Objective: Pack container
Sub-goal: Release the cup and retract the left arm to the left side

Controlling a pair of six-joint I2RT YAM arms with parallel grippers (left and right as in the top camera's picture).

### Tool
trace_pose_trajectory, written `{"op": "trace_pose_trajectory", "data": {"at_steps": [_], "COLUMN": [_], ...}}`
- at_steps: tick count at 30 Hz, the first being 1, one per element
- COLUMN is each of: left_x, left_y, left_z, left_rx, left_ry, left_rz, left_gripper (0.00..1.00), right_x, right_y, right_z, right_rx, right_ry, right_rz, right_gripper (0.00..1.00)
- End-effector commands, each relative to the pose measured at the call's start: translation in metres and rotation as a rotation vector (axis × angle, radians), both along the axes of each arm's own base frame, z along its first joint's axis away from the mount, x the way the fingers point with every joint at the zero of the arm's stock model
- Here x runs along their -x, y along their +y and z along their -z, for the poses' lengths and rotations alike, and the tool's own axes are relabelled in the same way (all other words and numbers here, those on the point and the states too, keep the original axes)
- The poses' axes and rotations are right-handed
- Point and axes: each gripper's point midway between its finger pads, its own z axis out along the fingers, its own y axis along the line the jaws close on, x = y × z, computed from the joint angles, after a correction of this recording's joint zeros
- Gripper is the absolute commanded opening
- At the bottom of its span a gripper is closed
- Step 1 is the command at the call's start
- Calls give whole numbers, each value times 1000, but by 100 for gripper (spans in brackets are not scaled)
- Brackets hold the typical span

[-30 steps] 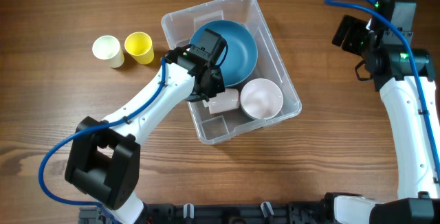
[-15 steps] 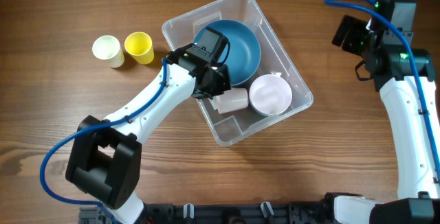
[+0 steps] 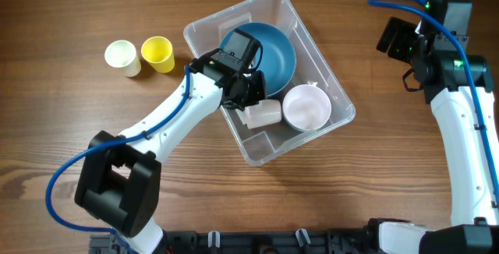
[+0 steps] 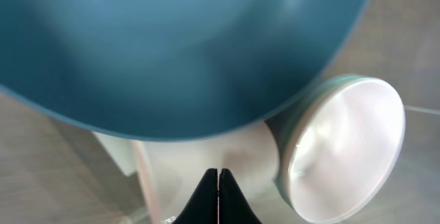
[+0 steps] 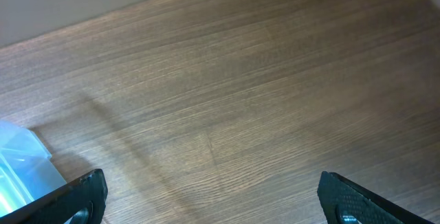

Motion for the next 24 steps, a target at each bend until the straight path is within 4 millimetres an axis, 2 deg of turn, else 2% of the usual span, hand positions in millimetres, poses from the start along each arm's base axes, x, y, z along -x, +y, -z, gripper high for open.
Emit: {"op": "trace_pose_trajectory", "data": {"at_steps": [1,4,5,8,9,11,12,13,16,18,20,22,24], "left_x": [-21,-33,-35,-31,-28,-17,-14,-9,-4,-3,-3,-3,-3], "left_y": [35,80,105,167,182,229,246,269,306,319,336,347,352], "left_z": [-45,-88,-106,-144,-151,-164,-166,-167,-157,-148,-137,-128,-118], "left_rx": [-99,-195,-243,-308,-315,-337,-347,-349,-284,-251,-234,-231,-230], "left_ry": [-198,-345,-400,-477,-483,-478,-470,-451,-375,-335,-290,-257,-222], "left_rz": [-85,-213,-289,-470,-507,-625,-668,-730,-822,-830,-873,-902,-913], "left_gripper": [4,4,4,5,10,20,21,27,59,67,85,98,100], "right_x": [-2,-2,-2,-2,-2,-2,-2,-2,-2,-2,-2,-2,-3], "right_y": [-2,-2,-2,-2,-2,-2,-2,-2,-2,-2,-2,-2,-1], "right_z": [-2,-2,-2,-2,-2,-2,-2,-2,-2,-2,-2,-2,-2], "right_rx": [2,2,3,2,2,2,2,2,2,2,2,2,-9], "right_ry": [-7,-7,-7,-7,-7,-7,-7,-7,-7,-7,-7,-7,-11], "right_rz": [17,16,16,16,16,16,17,17,16,16,16,17,18], "right_gripper": [100,100,100,100,100,100,100,100,100,100,100,100,100]}}
